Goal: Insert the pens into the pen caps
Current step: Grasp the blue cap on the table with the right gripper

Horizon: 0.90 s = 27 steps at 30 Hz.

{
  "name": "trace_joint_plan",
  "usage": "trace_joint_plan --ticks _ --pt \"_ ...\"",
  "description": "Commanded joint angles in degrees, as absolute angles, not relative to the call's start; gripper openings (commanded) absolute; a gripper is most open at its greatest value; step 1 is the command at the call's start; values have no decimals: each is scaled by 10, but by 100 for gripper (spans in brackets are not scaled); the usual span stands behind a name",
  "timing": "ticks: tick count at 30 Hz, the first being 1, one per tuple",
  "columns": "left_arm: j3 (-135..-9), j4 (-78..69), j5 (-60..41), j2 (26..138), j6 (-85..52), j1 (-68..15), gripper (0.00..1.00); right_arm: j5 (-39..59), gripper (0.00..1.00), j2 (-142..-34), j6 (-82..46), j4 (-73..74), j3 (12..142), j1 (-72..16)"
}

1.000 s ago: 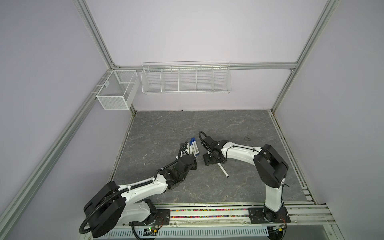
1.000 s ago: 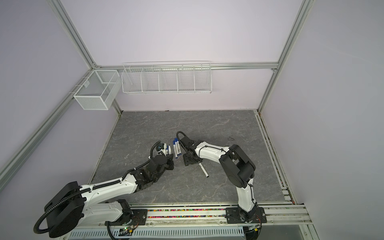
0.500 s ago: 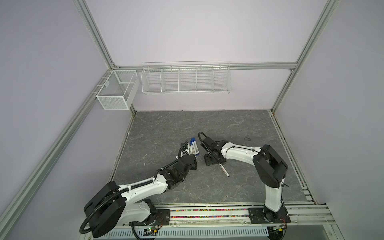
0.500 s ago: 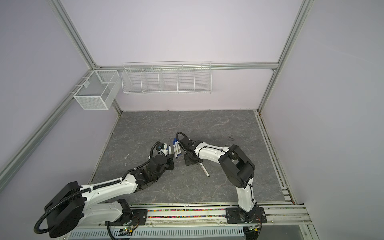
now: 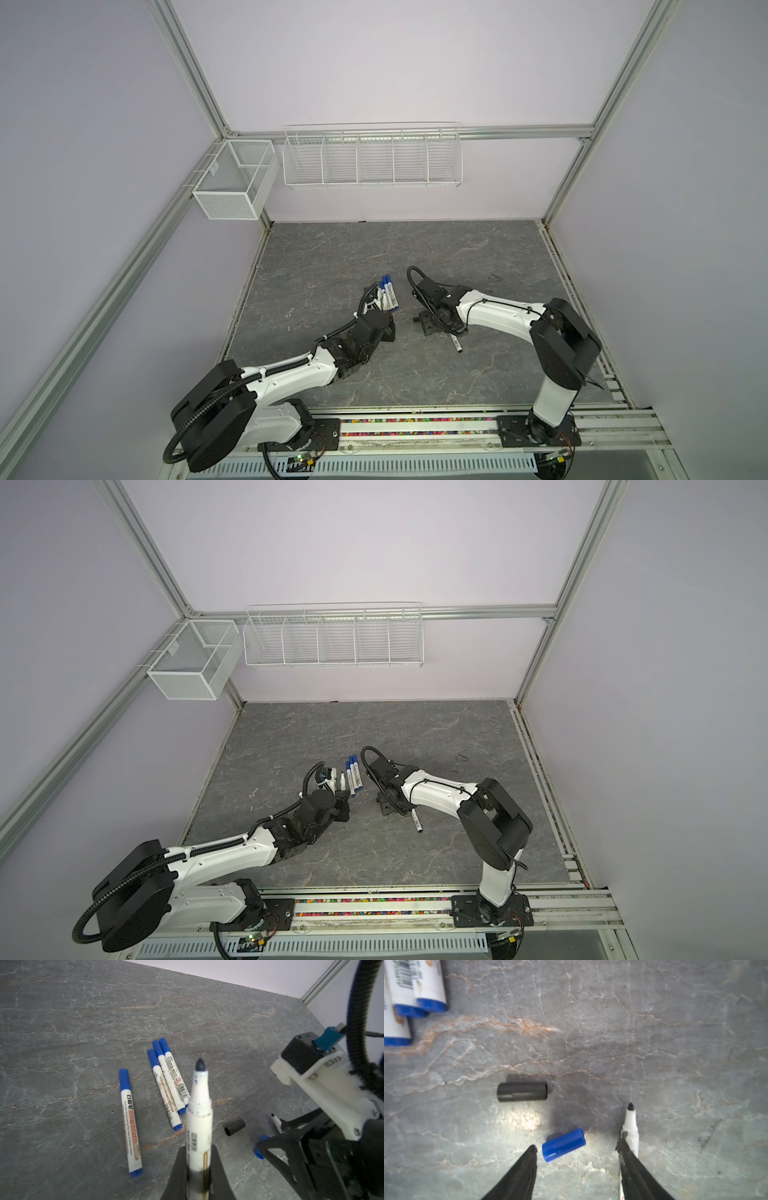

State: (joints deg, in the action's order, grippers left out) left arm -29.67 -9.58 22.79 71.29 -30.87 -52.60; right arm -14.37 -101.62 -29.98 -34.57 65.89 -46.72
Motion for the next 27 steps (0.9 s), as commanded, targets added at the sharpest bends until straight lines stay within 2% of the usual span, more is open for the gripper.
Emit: trace_joint_plan --ticks 1,7,15,27 --pt "-301 -107 222 719 -313 -523 0 -127 63 -997 -298 -334 638 -469" --pt "-303 -107 218 720 -313 -523 0 -72 59 -989 -310 -339 608 -470" --pt "-298 -110 216 722 -316 -523 0 -56 58 -939 -307 -344 544 -471" --pt "-306 -109 210 728 -314 -523 0 -29 55 -982 -287 -321 567 -471"
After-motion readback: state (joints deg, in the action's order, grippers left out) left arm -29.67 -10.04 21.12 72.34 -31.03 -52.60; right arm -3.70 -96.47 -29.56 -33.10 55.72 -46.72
